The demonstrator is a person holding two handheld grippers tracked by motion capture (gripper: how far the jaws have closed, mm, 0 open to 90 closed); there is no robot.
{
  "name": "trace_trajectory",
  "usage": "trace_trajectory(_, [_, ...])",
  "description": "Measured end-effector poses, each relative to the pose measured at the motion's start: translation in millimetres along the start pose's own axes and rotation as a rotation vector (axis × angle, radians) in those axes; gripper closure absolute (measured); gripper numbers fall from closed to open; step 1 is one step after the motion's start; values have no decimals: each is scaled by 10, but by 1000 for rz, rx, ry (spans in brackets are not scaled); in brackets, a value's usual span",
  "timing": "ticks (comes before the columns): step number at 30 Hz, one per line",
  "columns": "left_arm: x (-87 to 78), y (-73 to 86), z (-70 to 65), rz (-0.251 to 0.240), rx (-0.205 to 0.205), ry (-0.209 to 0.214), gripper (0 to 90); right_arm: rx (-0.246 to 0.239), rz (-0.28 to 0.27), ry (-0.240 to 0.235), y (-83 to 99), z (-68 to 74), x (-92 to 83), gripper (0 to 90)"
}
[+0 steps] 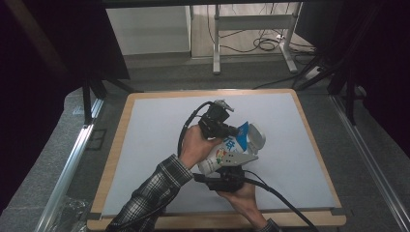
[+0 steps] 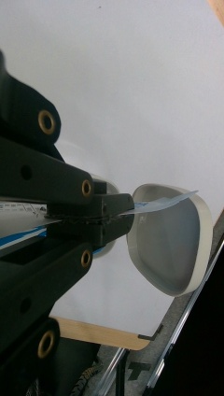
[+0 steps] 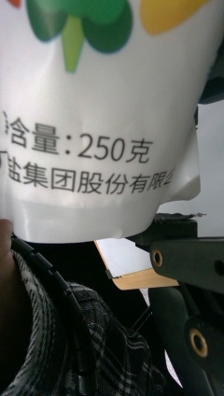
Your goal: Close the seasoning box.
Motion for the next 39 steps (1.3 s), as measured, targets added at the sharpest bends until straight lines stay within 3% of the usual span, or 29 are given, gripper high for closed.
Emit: trace_trajectory(39, [-2,-22,-4,15,-3,-5,898,-12,-5,17,-16,14,4,601])
Point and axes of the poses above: each handheld gripper's, and its own axes: x roughly forward along the jaws, y roughly out of its underside, z roughly to its left, the point moved 2 cm from there along x, roughly forward along the jaws, and after that the axes turned 8 degrees about x, right-handed, at the moved point
